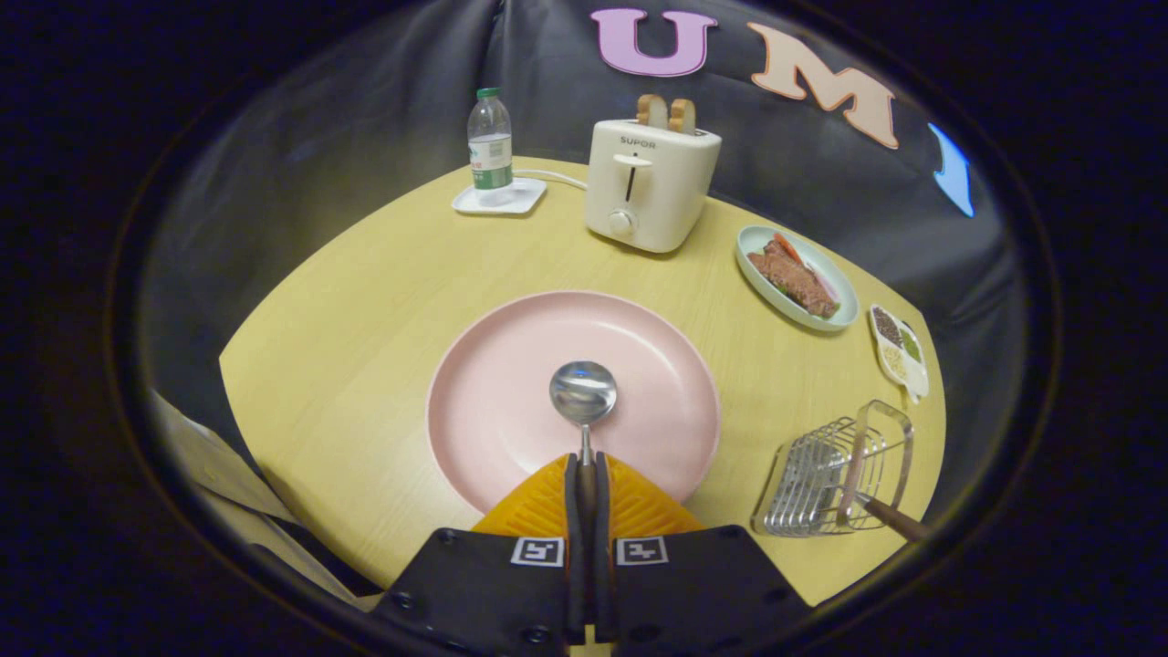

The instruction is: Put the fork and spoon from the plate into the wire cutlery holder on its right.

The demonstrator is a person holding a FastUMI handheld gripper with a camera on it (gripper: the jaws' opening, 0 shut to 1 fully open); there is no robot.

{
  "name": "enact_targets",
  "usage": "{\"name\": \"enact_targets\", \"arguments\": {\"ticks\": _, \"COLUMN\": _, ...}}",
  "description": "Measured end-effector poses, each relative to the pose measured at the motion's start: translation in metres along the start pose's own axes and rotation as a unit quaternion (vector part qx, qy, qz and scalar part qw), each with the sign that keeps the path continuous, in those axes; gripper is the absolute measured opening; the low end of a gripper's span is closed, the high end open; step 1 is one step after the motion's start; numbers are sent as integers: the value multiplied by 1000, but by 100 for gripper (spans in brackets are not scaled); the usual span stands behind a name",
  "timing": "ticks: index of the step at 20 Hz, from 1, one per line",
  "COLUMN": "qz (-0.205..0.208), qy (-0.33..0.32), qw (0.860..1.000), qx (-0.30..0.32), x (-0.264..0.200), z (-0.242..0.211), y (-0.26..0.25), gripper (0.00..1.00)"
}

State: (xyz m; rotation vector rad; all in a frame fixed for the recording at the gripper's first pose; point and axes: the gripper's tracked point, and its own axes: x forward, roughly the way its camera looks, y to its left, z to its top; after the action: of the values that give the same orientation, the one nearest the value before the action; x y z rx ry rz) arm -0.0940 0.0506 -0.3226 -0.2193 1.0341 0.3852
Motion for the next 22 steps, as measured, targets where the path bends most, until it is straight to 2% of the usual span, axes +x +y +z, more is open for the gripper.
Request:
{"name": "enact_targets", "arguments": {"ticks": 12, "qz": -18, "qy": -13, "qw": 1000, "qx": 1, "x": -46, "z": 11, "y": -57, "gripper": 7}}
{"name": "enact_targets", "arguments": {"ticks": 22, "qz": -64, "qy": -2, "qw": 998, "qx": 11, "x": -76, "z": 3, "y": -129, "gripper": 7}}
